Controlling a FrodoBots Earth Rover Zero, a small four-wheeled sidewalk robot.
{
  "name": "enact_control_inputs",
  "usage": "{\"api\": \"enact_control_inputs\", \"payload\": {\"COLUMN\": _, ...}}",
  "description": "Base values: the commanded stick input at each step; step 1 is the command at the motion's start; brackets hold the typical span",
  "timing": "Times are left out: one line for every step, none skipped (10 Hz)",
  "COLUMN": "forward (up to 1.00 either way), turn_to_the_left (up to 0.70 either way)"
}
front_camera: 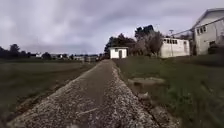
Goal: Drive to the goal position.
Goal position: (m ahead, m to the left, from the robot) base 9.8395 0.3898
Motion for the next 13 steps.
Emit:
{"api": "enact_control_inputs", "payload": {"forward": 0.7, "turn_to_the_left": 0.0}}
{"api": "enact_control_inputs", "payload": {"forward": 0.7, "turn_to_the_left": 0.0}}
{"api": "enact_control_inputs", "payload": {"forward": 0.7, "turn_to_the_left": 0.0}}
{"api": "enact_control_inputs", "payload": {"forward": 0.7, "turn_to_the_left": 0.0}}
{"api": "enact_control_inputs", "payload": {"forward": 0.7, "turn_to_the_left": 0.0}}
{"api": "enact_control_inputs", "payload": {"forward": 0.7, "turn_to_the_left": 0.0}}
{"api": "enact_control_inputs", "payload": {"forward": 0.7, "turn_to_the_left": 0.0}}
{"api": "enact_control_inputs", "payload": {"forward": 0.7, "turn_to_the_left": 0.0}}
{"api": "enact_control_inputs", "payload": {"forward": 0.7, "turn_to_the_left": 0.0}}
{"api": "enact_control_inputs", "payload": {"forward": 0.7, "turn_to_the_left": 0.0}}
{"api": "enact_control_inputs", "payload": {"forward": 0.7, "turn_to_the_left": 0.0}}
{"api": "enact_control_inputs", "payload": {"forward": 0.7, "turn_to_the_left": 0.0}}
{"api": "enact_control_inputs", "payload": {"forward": 0.7, "turn_to_the_left": 0.0}}
